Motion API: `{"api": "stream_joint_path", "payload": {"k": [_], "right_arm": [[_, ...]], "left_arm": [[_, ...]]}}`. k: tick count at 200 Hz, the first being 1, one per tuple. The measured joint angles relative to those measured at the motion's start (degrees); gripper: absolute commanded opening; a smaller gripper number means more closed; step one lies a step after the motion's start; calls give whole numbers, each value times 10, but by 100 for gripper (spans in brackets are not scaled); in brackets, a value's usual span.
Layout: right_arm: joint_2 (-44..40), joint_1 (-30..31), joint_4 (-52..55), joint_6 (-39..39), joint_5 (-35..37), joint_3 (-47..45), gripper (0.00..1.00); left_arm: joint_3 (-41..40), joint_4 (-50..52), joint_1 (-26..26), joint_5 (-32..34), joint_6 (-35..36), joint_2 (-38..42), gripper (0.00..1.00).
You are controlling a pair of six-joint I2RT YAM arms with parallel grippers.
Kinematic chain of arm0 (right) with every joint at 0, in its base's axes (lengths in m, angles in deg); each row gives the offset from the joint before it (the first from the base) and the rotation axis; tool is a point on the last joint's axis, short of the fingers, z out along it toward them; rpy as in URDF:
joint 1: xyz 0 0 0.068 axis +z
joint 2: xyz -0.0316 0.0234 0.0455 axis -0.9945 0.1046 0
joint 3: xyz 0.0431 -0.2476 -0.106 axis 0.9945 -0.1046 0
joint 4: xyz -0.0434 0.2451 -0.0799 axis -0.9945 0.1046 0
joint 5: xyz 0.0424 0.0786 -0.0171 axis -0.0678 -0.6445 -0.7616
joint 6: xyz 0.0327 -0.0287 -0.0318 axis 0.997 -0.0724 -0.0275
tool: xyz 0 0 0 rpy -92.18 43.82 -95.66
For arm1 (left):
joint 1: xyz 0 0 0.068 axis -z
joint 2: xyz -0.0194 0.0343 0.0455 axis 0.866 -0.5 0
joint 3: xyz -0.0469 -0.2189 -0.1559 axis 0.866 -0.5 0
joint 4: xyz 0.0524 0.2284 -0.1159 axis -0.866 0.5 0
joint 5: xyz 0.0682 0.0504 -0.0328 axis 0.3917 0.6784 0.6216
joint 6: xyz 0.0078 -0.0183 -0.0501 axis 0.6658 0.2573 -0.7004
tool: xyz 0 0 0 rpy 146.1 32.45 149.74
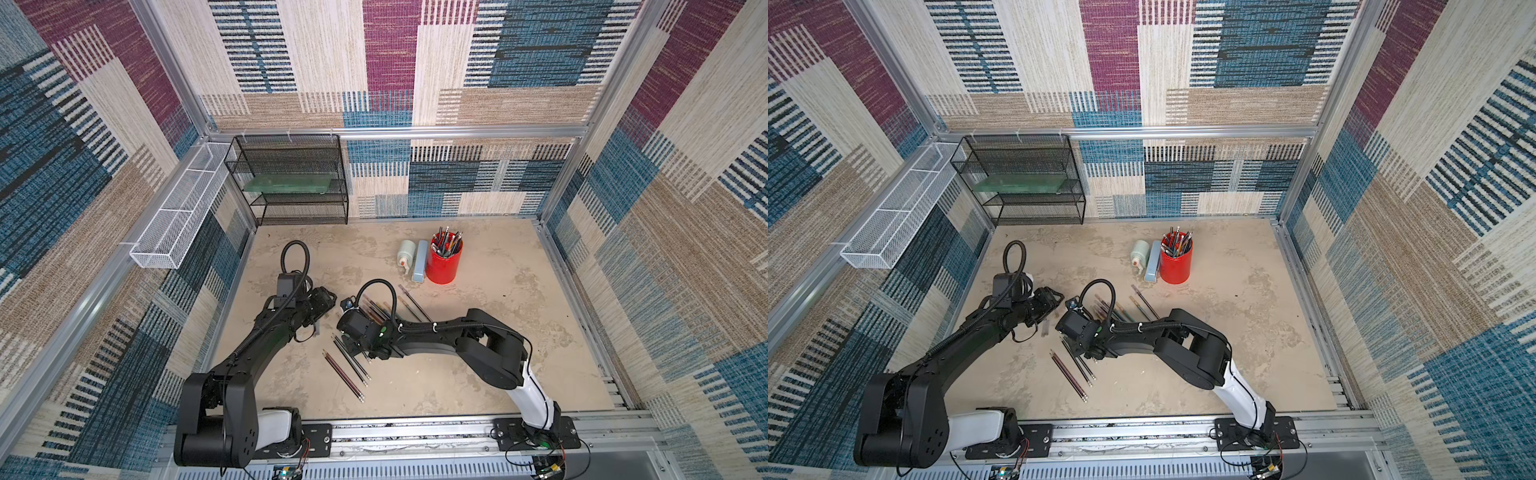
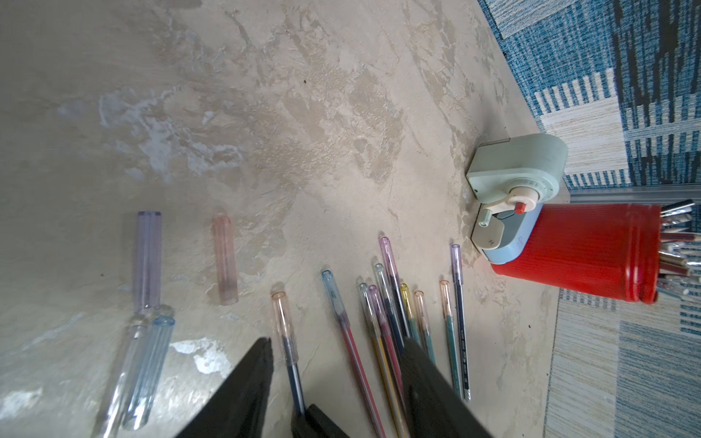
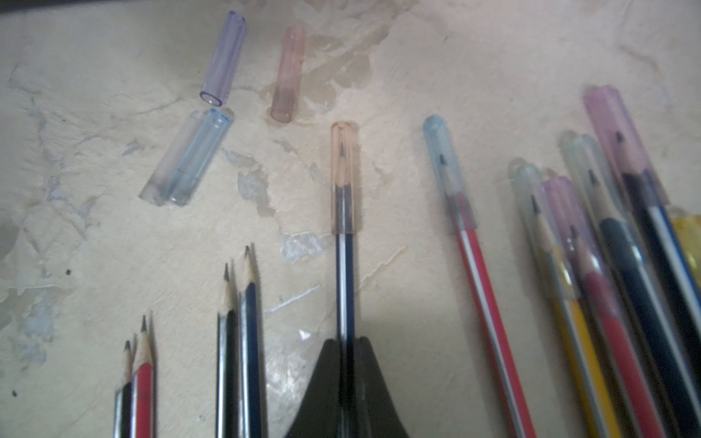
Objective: Remove the protective cover of the pencils
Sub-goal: Pick up the pencil from the center of the board, then remove the protective sleeve from the pencil.
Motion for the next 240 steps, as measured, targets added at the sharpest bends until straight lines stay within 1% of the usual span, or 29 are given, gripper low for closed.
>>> {"api": "stream_joint_path", "payload": {"k": [32, 51, 77, 110, 160, 188, 203, 212, 226, 240], "right_arm": [[-3, -1, 2, 0, -9, 2, 2], [-20, -1, 5, 0, -18, -16, 0], [-46, -4, 10, 0, -25, -31, 0], [-68, -8, -4, 0, -27, -31, 0], [-70, -14, -16, 1, -36, -20, 0], [-66, -16, -21, 0, -38, -5, 0], [-63, -17, -21, 0, -42, 3, 0], [-62, -17, -20, 0, -47, 7, 0], [-62, -17, -21, 0, -48, 11, 0], [-62, -16, -23, 0, -55, 11, 0]], "left_arm": [[-21, -29, -7, -15, -14, 3, 60], [-35, -56, -13, -32, -24, 1, 60], [-52, -84, -23, -59, -44, -5, 60], [-59, -112, -27, -76, -57, -6, 60], [-69, -137, -27, -98, -72, -9, 62], [-73, -150, -27, -106, -76, -22, 60], [-74, -152, -27, -108, -78, -28, 55], [-74, -154, -28, -108, -78, -29, 50], [-74, -156, -28, -108, -79, -31, 36], [-74, -158, -28, -109, -81, -31, 27]]}}
